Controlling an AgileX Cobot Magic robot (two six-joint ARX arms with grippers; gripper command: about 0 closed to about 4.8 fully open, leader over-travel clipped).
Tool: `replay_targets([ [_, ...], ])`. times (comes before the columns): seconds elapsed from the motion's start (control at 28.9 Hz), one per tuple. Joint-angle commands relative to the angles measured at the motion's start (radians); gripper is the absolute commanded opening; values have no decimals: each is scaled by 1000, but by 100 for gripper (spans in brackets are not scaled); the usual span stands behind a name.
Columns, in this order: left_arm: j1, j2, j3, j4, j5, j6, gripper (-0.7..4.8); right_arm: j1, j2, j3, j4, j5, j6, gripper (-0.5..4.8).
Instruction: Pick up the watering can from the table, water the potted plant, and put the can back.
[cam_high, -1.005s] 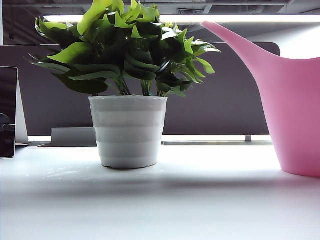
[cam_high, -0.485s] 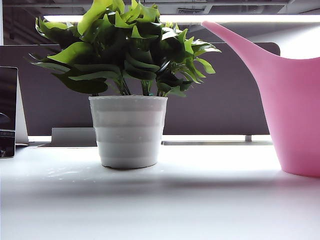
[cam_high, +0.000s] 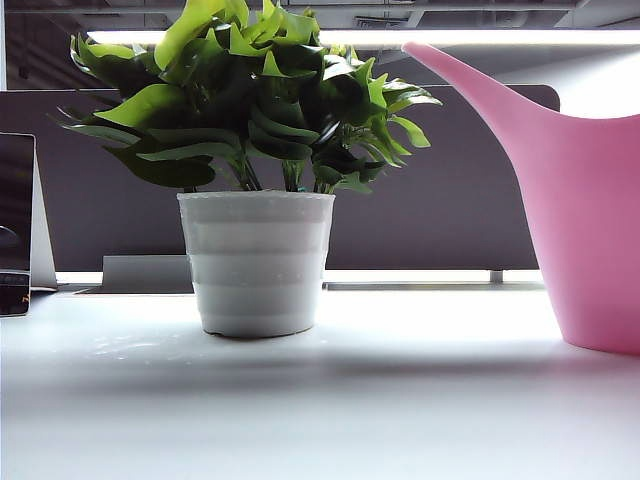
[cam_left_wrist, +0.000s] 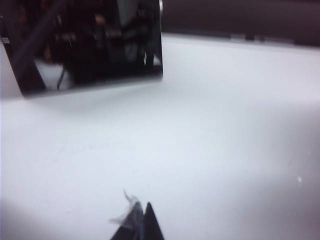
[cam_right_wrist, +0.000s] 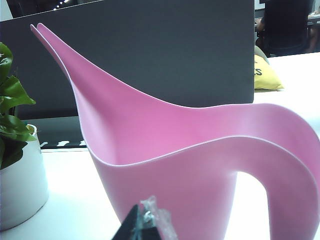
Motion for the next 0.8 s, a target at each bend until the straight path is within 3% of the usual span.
replay_targets([
  [0.03,0,3,-9,19,4,4,-5,1,0,2,10,-1,4,-8],
  [0.14,0,3,-14,31,3,7,-5,1,0,2,10,0,4,-8],
  [0.55,0,2,-45,488,1,-41,-5,1,0,2,10,0,4,-8],
  [0.8,-53,2,-45,473,3,-39,-5,1,0,2,10,0,4,-8],
])
